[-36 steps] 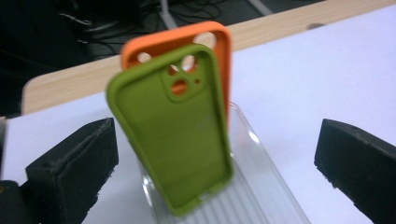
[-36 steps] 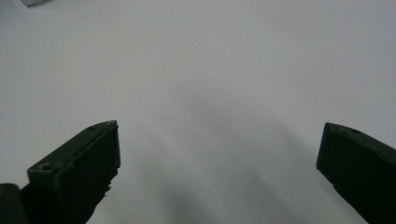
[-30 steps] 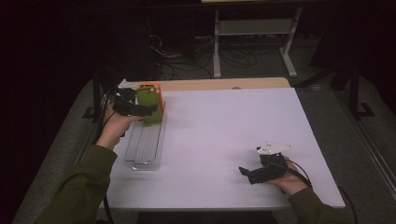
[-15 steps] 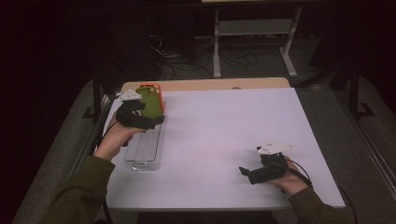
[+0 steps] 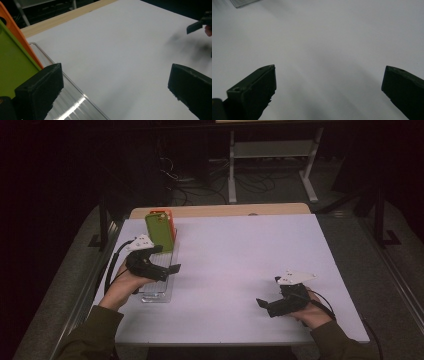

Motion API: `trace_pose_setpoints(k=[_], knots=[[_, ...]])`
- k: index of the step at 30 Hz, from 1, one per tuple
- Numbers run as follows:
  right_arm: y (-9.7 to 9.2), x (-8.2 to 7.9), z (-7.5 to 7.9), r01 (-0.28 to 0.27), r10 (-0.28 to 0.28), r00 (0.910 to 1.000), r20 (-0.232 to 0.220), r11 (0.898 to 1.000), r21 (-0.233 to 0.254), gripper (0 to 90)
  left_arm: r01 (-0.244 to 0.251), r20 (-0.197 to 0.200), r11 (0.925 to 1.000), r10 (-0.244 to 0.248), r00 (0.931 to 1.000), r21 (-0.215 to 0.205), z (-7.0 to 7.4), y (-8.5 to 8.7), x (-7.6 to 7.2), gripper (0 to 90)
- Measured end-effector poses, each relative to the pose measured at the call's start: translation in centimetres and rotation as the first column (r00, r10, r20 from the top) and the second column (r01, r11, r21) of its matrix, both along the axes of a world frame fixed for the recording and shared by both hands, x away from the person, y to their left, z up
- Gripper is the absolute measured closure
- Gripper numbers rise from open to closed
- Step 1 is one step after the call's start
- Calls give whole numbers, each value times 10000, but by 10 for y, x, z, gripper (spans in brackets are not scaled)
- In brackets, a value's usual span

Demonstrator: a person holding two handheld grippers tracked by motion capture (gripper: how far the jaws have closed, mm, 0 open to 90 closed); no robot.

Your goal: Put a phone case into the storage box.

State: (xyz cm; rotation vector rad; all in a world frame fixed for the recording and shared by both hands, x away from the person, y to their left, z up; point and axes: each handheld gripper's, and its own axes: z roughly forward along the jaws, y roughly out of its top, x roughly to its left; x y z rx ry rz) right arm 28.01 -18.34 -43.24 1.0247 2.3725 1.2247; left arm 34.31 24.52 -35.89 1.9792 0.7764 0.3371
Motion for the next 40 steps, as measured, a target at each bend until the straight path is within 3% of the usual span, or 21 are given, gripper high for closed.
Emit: trace_pose_setpoints(k=[2, 5, 10, 19, 33, 40], knots=[[0, 0, 1, -55, 55, 10000, 26, 10000, -52, 0, 81, -93, 9999, -82, 9999, -108, -4, 0, -4, 0], [0, 0, 1, -30, 30, 10000, 25, 10000, 59, 0, 333, -14, 9993, -333, 9994, 165, -10, 0, -10, 0], [-1, 0, 4, -13, 13, 9999, 102, 10000, 41, 0, 576, 116, 9982, -578, 9983, 195, -16, 1, -22, 0], [-2, -2, 9, -134, 130, 9997, 203, 9997, 209, 0, 656, 172, 9978, -655, 9977, -70, -27, 10, -39, 0], [-6, -6, 29, -364, 311, 9968, 739, 9968, 709, 0, 762, -80, 9969, -764, 9970, -174, -37, 16, -40, 0], [-5, -7, 29, -406, 356, 9969, 703, 9966, 721, 0, 761, -21, 9971, -762, 9971, -74, -37, 17, -40, 0]])
